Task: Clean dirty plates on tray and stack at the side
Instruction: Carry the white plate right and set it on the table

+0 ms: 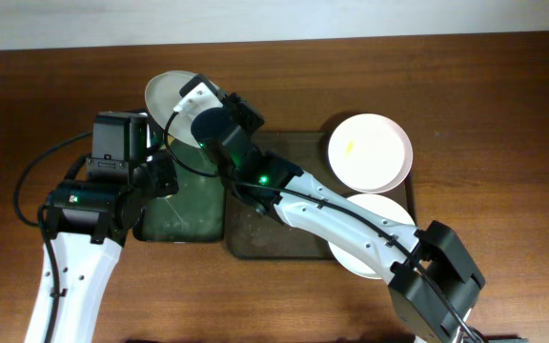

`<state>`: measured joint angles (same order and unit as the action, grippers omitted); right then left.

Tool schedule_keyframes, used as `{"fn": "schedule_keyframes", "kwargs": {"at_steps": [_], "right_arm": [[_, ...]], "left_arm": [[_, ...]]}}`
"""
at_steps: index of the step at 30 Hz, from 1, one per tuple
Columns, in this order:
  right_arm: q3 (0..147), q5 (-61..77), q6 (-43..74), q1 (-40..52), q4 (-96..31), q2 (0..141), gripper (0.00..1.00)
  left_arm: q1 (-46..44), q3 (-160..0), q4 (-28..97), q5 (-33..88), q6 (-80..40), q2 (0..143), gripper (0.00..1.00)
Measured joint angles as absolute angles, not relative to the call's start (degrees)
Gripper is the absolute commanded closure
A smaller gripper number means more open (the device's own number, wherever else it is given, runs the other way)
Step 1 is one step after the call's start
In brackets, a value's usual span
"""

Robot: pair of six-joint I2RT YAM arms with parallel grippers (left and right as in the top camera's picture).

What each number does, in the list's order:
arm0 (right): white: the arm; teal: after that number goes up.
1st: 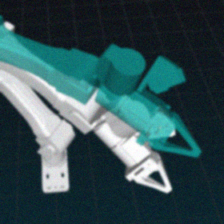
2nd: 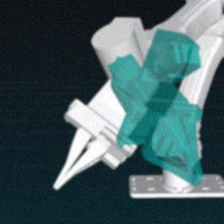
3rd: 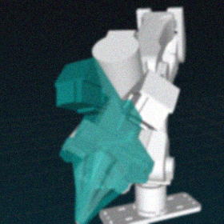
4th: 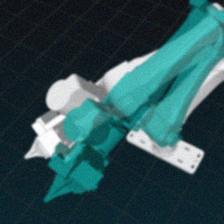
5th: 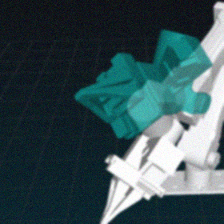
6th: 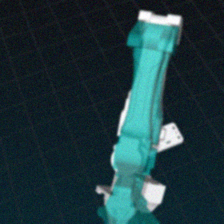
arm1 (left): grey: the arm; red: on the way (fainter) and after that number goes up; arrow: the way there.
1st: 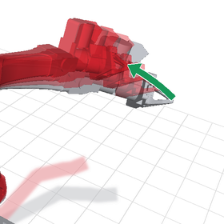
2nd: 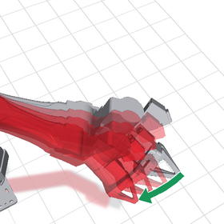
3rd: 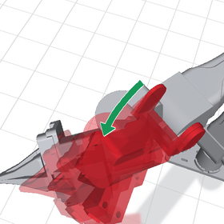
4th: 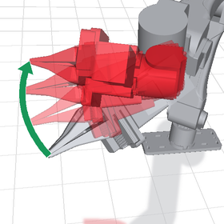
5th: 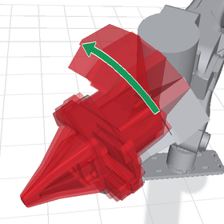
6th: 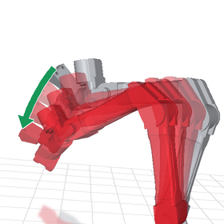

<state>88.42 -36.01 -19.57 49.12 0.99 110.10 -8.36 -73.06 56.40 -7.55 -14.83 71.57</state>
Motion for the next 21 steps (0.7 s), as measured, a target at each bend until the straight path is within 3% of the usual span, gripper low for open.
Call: {"fn": "schedule_keyframes", "kwargs": {"at_steps": [8,13,21], "right_arm": [[88.53,-31.83,-13.69,48.42,-2.79,110.10,0.96],[88.53,-18.13,-1.69,43.18,-9.52,110.10,0.96],[88.58,15.51,16.73,29.26,-18.63,109.75,0.96]], "left_arm": [[-8.36,-73.06,56.38,-7.55,-14.83,71.57,1.00],[-8.36,-73.06,56.40,-7.55,-14.81,71.57,1.00],[-8.36,-73.06,56.29,-7.55,-14.83,71.57,1.00]]}}
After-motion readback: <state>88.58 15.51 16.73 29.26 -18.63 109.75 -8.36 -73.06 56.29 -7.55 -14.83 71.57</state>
